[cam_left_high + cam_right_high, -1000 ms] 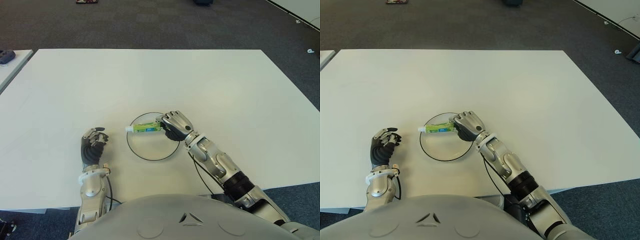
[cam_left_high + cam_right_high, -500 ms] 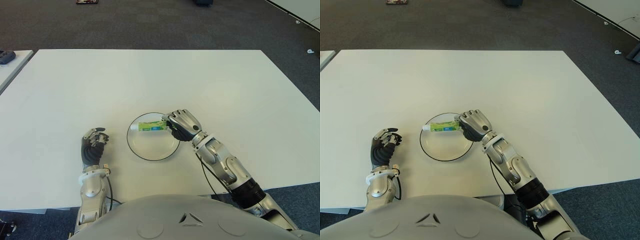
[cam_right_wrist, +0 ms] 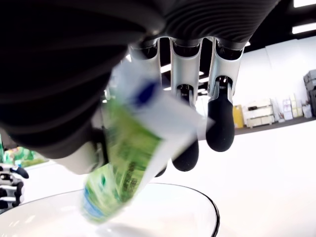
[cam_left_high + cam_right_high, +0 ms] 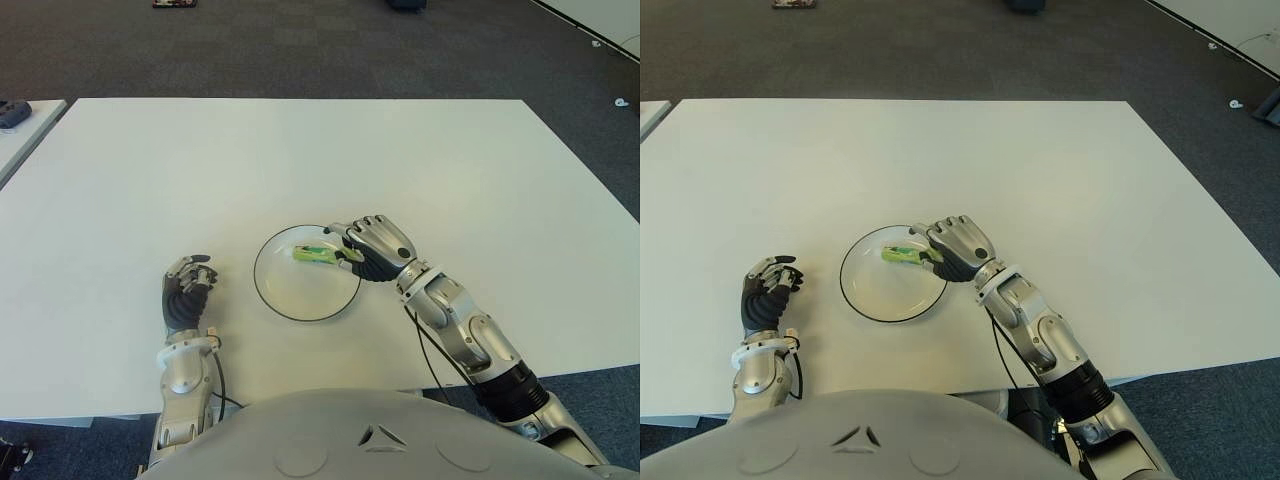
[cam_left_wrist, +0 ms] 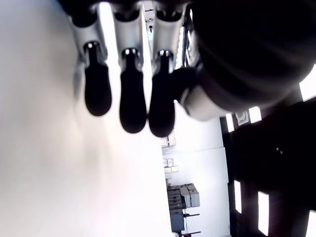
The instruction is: Put the toothpaste on the table into the plate.
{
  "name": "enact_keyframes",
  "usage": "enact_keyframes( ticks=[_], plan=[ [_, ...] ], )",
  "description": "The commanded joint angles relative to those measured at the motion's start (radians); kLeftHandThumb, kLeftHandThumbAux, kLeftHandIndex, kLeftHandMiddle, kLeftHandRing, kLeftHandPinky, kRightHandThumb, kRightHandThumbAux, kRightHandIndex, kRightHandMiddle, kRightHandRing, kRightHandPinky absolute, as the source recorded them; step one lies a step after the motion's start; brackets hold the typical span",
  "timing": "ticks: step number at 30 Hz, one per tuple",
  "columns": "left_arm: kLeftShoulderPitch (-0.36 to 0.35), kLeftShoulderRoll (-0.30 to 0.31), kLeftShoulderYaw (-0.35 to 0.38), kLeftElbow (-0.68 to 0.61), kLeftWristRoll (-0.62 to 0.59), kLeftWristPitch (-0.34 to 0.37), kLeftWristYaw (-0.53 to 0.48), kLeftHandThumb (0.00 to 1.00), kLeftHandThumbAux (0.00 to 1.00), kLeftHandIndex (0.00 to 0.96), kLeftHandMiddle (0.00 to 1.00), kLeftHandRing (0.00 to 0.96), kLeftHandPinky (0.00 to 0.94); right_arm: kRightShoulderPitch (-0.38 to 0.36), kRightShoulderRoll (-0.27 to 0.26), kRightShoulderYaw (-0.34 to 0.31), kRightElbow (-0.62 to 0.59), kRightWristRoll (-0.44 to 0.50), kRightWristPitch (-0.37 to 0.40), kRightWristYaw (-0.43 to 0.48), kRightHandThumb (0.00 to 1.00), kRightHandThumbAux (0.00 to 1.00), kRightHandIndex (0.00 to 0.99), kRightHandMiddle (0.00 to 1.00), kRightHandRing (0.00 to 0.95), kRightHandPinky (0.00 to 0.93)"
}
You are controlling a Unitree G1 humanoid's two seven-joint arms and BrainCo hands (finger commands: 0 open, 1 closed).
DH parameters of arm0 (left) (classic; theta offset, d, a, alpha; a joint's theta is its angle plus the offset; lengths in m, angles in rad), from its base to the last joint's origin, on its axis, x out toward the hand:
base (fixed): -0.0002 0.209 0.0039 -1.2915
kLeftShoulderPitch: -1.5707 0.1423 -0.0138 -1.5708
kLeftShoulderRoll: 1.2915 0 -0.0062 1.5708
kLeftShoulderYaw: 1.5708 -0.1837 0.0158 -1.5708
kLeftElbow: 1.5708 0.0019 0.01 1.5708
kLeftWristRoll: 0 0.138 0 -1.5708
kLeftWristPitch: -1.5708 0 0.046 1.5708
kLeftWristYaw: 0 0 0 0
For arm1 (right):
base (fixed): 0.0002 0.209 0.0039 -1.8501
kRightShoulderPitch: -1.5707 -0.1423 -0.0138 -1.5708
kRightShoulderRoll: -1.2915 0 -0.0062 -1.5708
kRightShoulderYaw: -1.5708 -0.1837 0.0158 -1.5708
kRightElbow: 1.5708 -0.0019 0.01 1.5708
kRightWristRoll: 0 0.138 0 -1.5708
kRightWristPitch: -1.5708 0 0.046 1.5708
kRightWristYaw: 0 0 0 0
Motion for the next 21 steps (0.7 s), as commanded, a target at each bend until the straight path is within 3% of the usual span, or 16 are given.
enact_keyframes(
  ticks=[1, 12, 21],
  plan=[
    [0.003, 0.002, -0.002, 0.018, 0.002, 0.025, -0.007, 0.701, 0.716, 0.430, 0.606, 0.601, 0.574, -0.007, -0.029, -0.013, -0.036, 0.010, -0.001, 0.076, 0.455, 0.326, 0.013, 0.018, 0.017, 0.018],
    [0.005, -0.006, 0.002, 0.003, -0.007, 0.057, -0.005, 0.701, 0.716, 0.430, 0.588, 0.581, 0.548, 0.002, -0.028, -0.026, -0.082, 0.068, 0.039, 0.229, 0.387, 0.174, 0.000, 0.000, 0.000, 0.000],
    [0.004, -0.001, 0.001, 0.013, -0.007, 0.035, -0.010, 0.701, 0.717, 0.430, 0.585, 0.578, 0.557, 0.005, -0.021, -0.036, -0.081, 0.107, 0.028, 0.248, 0.369, 0.130, 0.000, 0.000, 0.000, 0.000]
  ],
)
